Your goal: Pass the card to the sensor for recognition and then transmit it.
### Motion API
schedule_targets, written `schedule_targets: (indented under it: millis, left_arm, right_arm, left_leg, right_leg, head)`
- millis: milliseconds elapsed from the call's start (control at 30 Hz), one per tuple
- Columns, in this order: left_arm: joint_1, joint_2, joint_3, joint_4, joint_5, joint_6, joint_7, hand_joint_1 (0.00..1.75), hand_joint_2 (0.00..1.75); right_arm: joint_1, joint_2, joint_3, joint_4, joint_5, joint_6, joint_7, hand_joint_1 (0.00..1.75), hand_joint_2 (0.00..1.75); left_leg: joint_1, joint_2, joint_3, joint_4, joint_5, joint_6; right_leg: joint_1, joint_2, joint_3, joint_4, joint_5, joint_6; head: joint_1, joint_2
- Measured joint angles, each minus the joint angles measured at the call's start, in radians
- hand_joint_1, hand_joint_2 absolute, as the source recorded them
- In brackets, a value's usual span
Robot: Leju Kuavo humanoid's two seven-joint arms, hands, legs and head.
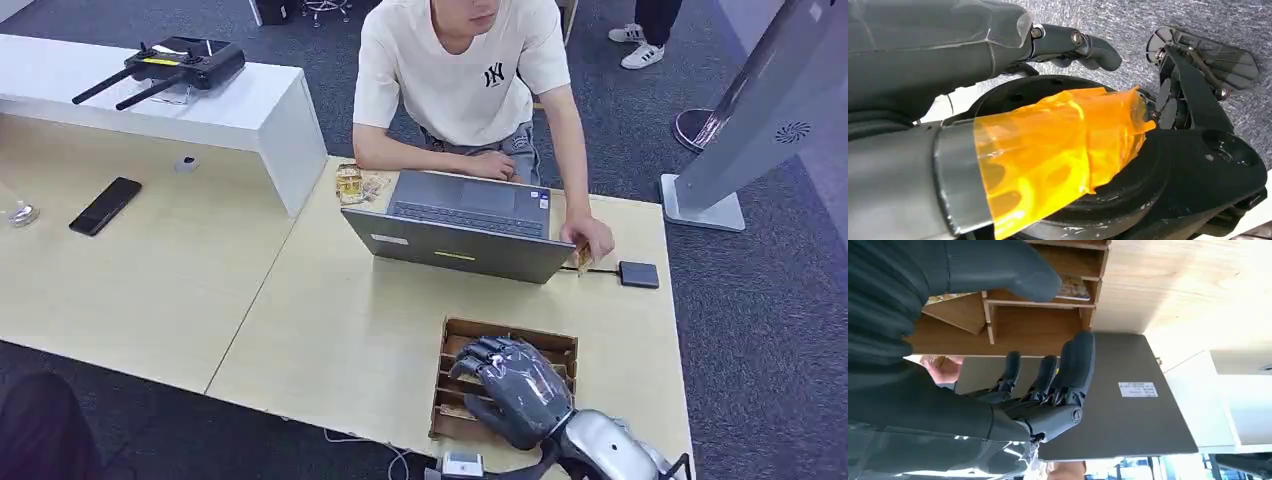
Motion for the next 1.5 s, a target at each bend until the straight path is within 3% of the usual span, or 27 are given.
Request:
schedule_targets:
  millis: [633,867,1500]
  left_arm:
    - [0.0,0.0,-0.013,0.0,-0.001,-0.001,0.0,0.0,0.0]
    - [-0.001,0.0,-0.014,0.0,-0.001,0.0,0.003,0.0,0.0]
    - [-0.001,0.0,-0.016,0.0,0.0,0.005,0.004,0.0,0.0]
  right_arm:
    - [-0.018,0.035,0.029,0.055,-0.015,0.005,0.008,0.89,1.75]
    - [-0.024,0.042,0.029,0.069,-0.018,0.001,0.016,0.84,1.75]
    - [-0.031,0.058,0.013,0.105,0.003,-0.007,0.035,0.91,1.75]
  left_leg:
    - [0.0,0.0,0.0,0.0,0.0,0.0]
    - [0.0,0.0,0.0,0.0,0.0,0.0]
    - [0.0,0.0,0.0,0.0,0.0,0.0]
  right_leg:
    - [0.0,0.0,0.0,0.0,0.0,0.0]
    - [0.0,0.0,0.0,0.0,0.0,0.0]
    - [0.0,0.0,0.0,0.0,0.0,0.0]
  head:
    - [0.0,0.0]
    - [0.0,0.0]
    - [0.0,0.0]
